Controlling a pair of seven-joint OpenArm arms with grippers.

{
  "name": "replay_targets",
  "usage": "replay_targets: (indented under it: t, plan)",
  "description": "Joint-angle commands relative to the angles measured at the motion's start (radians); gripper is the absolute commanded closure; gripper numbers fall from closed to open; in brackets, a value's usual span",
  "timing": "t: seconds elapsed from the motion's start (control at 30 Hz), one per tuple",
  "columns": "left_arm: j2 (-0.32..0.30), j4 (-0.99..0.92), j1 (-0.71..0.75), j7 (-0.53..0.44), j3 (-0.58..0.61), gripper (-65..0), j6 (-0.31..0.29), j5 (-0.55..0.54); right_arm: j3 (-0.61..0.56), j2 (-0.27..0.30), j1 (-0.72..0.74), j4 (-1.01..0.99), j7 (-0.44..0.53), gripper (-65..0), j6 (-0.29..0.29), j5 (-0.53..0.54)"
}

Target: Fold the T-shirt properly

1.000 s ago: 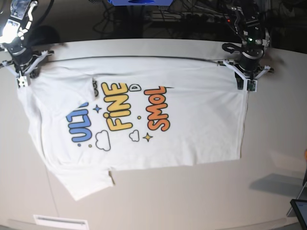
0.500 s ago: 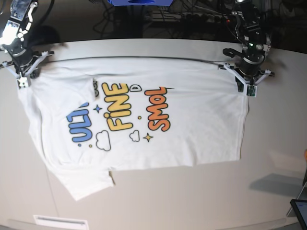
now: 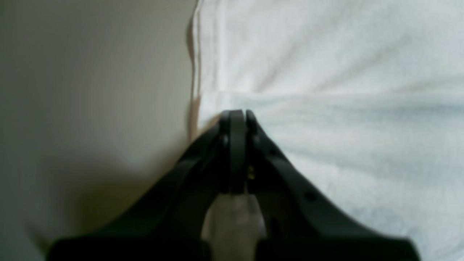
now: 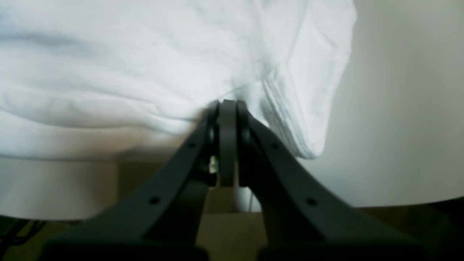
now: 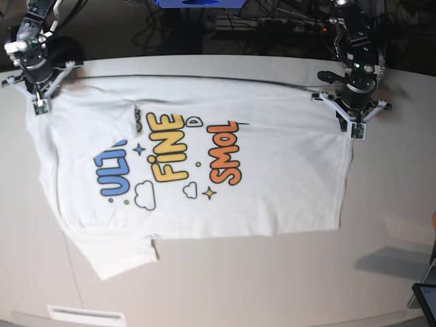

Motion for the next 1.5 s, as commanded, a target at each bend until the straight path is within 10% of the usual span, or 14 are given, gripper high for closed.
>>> replay_targets:
  t: [0.0, 0.93, 1.13, 1.27, 1.47]
  plan:
    - [-0.010, 0.013, 0.000, 0.000, -0.004, 0.0, 0.007, 0.005, 0.001, -0.001, -0.003, 0.021, 0.006, -0.3, -0.006, -0.017]
    - [-0.008, 0.253, -0.002, 0.080, -0.017, 0.0, 0.005, -0.003, 0.005, -0.007, 0.103, 0.145, -0.034, -0.9, -0.001, -0.037]
    - [-0.013, 0.250, -0.143, 0.239, -0.037, 0.0, 0.001, -0.008, -0.007, 0.102, 0.287, 0.129, -0.041, -1.0, 0.002, -0.031]
    - [-0.024, 0.202, -0.255, 0.241, -0.045, 0.0, -0.041, 0.006, -0.096, 0.168, 0.450, 0.007, -0.069, -3.2, 0.108, -0.032]
    - [-0.134, 0.016, -0.407, 0.236, -0.017, 0.0, -0.042, 0.005, -0.173, 0.209, 0.724, -0.269, -0.106, -5.4, 0.116, -0.037]
